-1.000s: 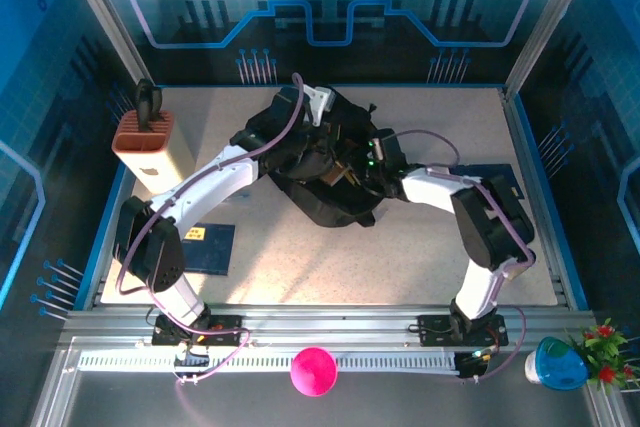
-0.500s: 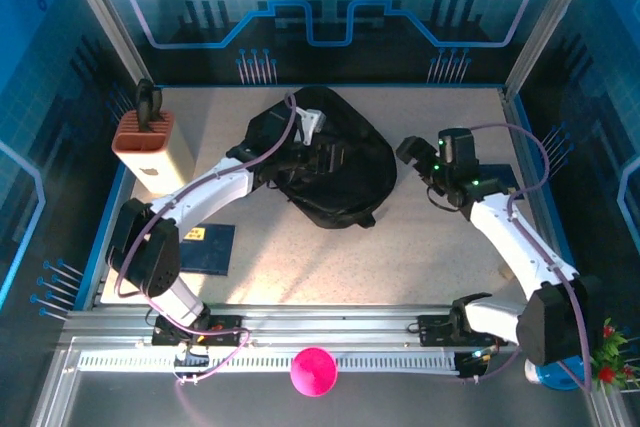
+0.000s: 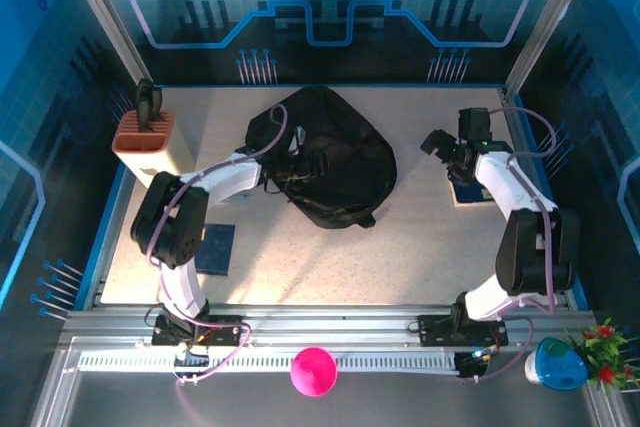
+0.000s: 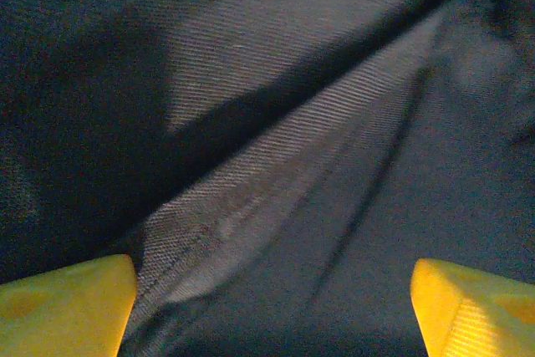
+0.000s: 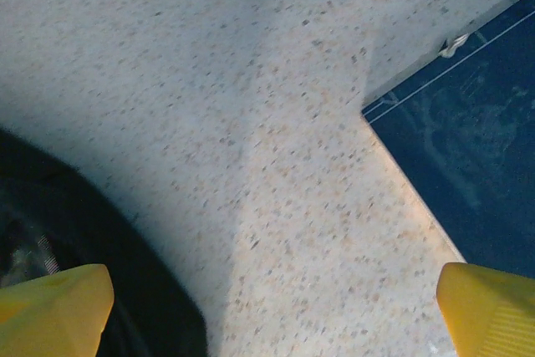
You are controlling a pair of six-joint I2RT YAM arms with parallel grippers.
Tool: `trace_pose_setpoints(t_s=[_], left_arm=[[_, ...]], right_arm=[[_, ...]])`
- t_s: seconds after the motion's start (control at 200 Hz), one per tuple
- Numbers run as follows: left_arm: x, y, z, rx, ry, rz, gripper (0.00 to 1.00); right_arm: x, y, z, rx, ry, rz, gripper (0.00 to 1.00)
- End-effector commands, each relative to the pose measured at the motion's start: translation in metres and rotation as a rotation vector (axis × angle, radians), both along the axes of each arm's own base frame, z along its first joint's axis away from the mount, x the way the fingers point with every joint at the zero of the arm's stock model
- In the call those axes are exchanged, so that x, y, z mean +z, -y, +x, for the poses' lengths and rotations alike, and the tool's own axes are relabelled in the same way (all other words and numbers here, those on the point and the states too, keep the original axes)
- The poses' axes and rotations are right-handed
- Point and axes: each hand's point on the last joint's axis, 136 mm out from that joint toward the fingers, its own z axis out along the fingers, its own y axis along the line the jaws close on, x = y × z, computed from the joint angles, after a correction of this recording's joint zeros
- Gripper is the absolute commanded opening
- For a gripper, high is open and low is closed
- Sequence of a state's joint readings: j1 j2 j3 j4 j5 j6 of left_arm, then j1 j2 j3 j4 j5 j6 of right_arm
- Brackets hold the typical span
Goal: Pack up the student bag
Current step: Move the student bag to the top-center of the table, then move the book to the middle-right of the table.
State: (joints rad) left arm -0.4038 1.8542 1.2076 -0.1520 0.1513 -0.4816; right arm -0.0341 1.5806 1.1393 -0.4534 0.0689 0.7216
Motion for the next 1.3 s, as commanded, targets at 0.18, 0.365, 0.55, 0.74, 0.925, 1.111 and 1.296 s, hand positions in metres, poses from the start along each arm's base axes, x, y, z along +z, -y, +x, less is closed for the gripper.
trace_pose_setpoints(t_s=[0.18, 0.365, 0.55, 0.74, 0.925, 1.111, 1.296], left_arm=[[-0.02, -0.027, 0.057, 0.171, -0.026, 0.003, 0.87], [-0.001, -0.033, 0.078, 0.147, 0.047, 0.026, 0.88], [0.054, -0.01, 0.057, 0.038, 0.068, -0.127, 0.9], [0.083, -0.014, 0.032, 0.023, 0.078, -0.164, 0.97], [0.087, -0.025, 0.016, 0.026, 0.076, -0.128, 0.99], [0.087, -0.03, 0.008, 0.014, 0.074, -0.1, 0.99], [0.089, -0.024, 0.005, -0.009, 0.064, -0.127, 0.99]], right_arm=[[-0.033, 0.03, 0.022, -0.024, -0.144, -0.032, 1.0], [-0.051, 0.039, 0.025, -0.047, -0.216, -0.024, 0.99], [-0.063, 0.04, 0.029, -0.029, -0.26, -0.022, 0.99], [-0.075, 0.042, 0.028, -0.013, -0.299, -0.017, 0.99], [-0.09, 0.041, 0.021, -0.009, -0.346, -0.004, 0.99], [-0.103, 0.022, 0.004, 0.021, -0.373, 0.077, 0.97], [-0.105, -0.02, -0.023, 0.079, -0.353, 0.217, 0.94]])
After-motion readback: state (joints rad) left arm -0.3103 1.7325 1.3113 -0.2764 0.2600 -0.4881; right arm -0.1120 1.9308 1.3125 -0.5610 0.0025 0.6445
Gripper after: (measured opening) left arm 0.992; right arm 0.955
